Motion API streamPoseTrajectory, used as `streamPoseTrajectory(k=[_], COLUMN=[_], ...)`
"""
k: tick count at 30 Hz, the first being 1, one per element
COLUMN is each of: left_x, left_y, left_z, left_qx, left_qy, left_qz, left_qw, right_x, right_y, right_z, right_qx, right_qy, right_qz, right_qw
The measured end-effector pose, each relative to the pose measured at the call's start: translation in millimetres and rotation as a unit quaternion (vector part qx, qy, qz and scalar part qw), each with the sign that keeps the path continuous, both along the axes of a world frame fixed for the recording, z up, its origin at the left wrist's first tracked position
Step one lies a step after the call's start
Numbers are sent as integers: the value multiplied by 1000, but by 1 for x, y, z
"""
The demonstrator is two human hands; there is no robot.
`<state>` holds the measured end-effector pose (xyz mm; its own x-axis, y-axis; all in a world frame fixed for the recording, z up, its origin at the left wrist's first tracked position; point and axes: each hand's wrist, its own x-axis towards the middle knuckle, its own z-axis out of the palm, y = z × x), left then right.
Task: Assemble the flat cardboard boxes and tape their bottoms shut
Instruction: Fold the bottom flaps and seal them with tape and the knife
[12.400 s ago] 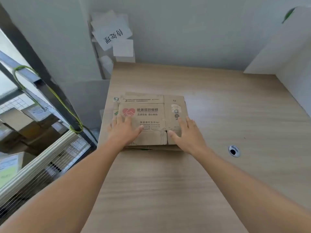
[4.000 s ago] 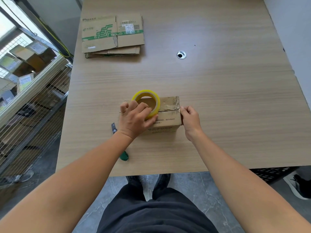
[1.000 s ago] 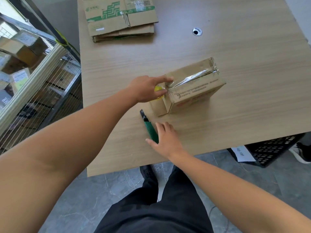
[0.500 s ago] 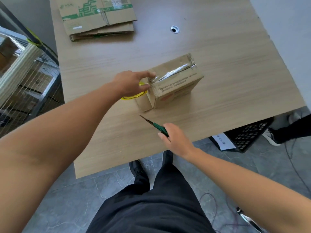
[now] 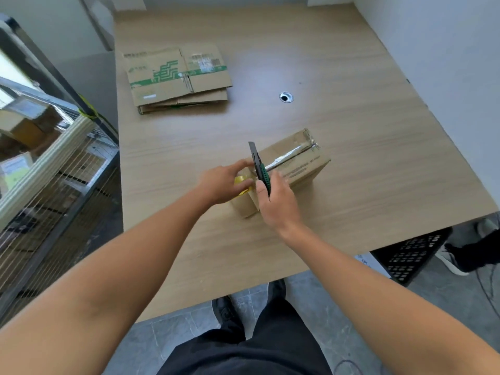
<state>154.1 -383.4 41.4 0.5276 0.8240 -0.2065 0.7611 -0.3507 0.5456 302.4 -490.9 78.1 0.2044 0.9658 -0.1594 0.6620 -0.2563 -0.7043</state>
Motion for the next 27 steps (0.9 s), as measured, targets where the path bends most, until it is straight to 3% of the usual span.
streamPoseTrajectory(k=[3,6,13,20,25,27], left_x=[-14,-23,-23,-17,-23,-36], left_y=[-3,-2,-2,-7,-20,-16], left_z=[-3,-7,-11,5,18,25], left_qx=[-120,-140,-45,53,126,166], left_qy=[-132,-174,-22,35,41,33], left_qz=[40,78,95,101,75,66], left_qw=[983,972,994,993,988,983], right_x=[6,15,24,14,6,11], right_y=[-2,-3,7,16,16,8], right_z=[-3,-1,7,9,1,-6], right_qx=[-56,-83,-118,-173,-223,-190], right_qy=[-10,-22,-86,-211,-341,-325], right_qz=[28,53,129,207,238,247], right_qw=[998,995,981,939,882,893])
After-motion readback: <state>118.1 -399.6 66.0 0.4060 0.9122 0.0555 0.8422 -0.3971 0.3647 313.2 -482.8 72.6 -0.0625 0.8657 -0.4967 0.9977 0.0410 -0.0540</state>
